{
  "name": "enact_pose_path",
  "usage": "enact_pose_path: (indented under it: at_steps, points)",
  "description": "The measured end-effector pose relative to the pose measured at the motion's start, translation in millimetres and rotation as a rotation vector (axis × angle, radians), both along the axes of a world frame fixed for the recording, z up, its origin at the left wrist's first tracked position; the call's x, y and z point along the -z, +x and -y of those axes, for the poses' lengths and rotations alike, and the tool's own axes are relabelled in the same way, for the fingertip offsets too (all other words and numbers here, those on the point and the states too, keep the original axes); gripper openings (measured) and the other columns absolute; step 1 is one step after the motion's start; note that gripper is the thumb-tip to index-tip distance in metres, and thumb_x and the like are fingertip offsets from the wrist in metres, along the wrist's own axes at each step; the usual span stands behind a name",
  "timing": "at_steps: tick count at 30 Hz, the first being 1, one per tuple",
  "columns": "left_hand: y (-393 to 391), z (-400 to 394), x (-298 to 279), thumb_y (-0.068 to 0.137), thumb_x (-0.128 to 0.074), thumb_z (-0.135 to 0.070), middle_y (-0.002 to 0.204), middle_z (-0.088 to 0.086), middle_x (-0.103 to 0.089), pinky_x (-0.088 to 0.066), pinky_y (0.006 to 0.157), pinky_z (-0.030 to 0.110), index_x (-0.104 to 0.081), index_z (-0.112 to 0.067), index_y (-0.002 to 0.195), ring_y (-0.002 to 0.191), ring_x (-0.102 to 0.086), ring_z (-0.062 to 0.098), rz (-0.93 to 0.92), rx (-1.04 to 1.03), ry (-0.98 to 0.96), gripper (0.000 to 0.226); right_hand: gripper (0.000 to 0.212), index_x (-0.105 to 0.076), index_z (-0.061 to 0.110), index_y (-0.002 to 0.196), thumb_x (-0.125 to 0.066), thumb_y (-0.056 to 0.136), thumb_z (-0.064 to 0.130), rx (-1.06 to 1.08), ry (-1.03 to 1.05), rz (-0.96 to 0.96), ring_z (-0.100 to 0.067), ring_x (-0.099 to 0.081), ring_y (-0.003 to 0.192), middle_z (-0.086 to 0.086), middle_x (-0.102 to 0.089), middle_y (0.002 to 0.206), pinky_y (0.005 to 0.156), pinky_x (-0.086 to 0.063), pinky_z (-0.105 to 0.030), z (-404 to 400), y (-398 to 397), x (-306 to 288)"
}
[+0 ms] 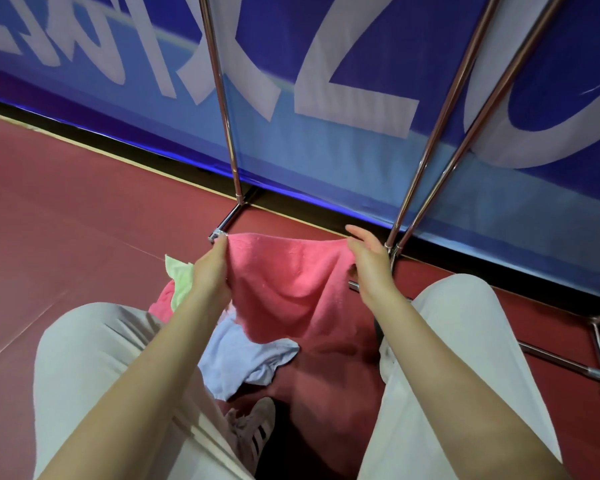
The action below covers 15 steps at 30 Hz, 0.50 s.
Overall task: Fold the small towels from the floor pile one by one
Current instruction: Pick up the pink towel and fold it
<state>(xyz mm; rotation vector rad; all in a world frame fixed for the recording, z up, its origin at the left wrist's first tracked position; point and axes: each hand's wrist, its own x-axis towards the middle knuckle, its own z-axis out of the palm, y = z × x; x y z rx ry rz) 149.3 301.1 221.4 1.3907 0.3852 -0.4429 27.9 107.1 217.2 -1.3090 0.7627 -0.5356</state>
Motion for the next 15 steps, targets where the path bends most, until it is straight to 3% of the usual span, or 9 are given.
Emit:
enact_pose_path:
  at_steps: [3, 5, 9, 11, 13, 15]
  points:
    - [-12.6, 5.9, -3.7, 0.095, -0.059, -0.036, 0.085, 0.0, -0.066, -0.051, 0.07, 0.025, -0.066, -0.01, 0.098, 0.075, -0.062, 0.01, 0.0, 0.025, -0.078, 0.027, 0.019, -0.067, 0.013, 0.095, -0.05, 0.092, 0.004, -0.14, -0.092, -0.023, -0.004, -0.047, 0.059, 0.004, -0.056, 0.075, 0.056, -0.041, -0.016, -26.4, 5.2, -12.7]
    - [-20.5, 9.2, -6.1, 0.096, -0.057, -0.038, 0.077, -0.002, -0.064, -0.045, 0.062, 0.023, -0.067, -0.013, 0.095, 0.068, -0.059, 0.008, 0.016, 0.061, -0.055, 0.027, 0.017, -0.065, 0.013, 0.085, -0.052, 0.092, 0.004, -0.223, -0.083, -0.041, -0.007, -0.052, 0.058, 0.004, -0.058, 0.071, 0.063, -0.047, -0.023, -42.8, 10.1, -20.6]
    - [-30.8, 7.6, -6.9, 0.098, -0.049, -0.042, 0.075, 0.002, -0.064, -0.042, 0.053, 0.021, -0.07, -0.01, 0.101, 0.059, -0.056, 0.01, 0.05, 0.159, -0.018, 0.039, 0.022, -0.057, 0.01, 0.091, -0.043, 0.091, -0.008, -0.471, 0.117, 0.076, -0.015, -0.066, 0.071, -0.011, -0.066, 0.083, 0.069, -0.053, -0.023, -65.2, 20.0, -27.6]
    - [-31.3, 2.7, -7.3, 0.099, -0.048, -0.041, 0.081, 0.009, -0.068, -0.046, 0.058, 0.022, -0.071, -0.008, 0.1, 0.065, -0.06, 0.014, 0.072, 0.155, -0.014, 0.041, 0.026, -0.055, 0.009, 0.094, -0.041, 0.09, -0.012, -0.547, 0.111, 0.089, -0.014, -0.068, 0.077, -0.009, -0.068, 0.087, 0.073, -0.053, -0.024, -73.5, 25.3, -28.3]
    - [-29.4, -3.2, -7.4, 0.1, -0.046, -0.039, 0.092, 0.012, -0.071, -0.047, 0.068, 0.027, -0.072, -0.007, 0.101, 0.078, -0.063, 0.019, 0.088, 0.141, -0.006, 0.042, 0.026, -0.056, 0.012, 0.092, -0.04, 0.093, -0.01, -0.557, -0.015, 0.053, -0.008, -0.069, 0.072, -0.005, -0.069, 0.082, 0.064, -0.053, -0.019, -78.6, 31.0, -25.6]
    - [-28.0, -8.5, -6.4, 0.101, -0.044, -0.037, 0.095, 0.01, -0.072, -0.049, 0.069, 0.027, -0.072, -0.007, 0.102, 0.083, -0.065, 0.019, 0.095, 0.147, 0.001, 0.041, 0.026, -0.06, 0.016, 0.087, -0.045, 0.094, -0.004, -0.528, -0.179, 0.008, -0.003, -0.065, 0.063, 0.001, -0.068, 0.07, 0.056, -0.047, -0.014, -79.1, 34.8, -21.2]
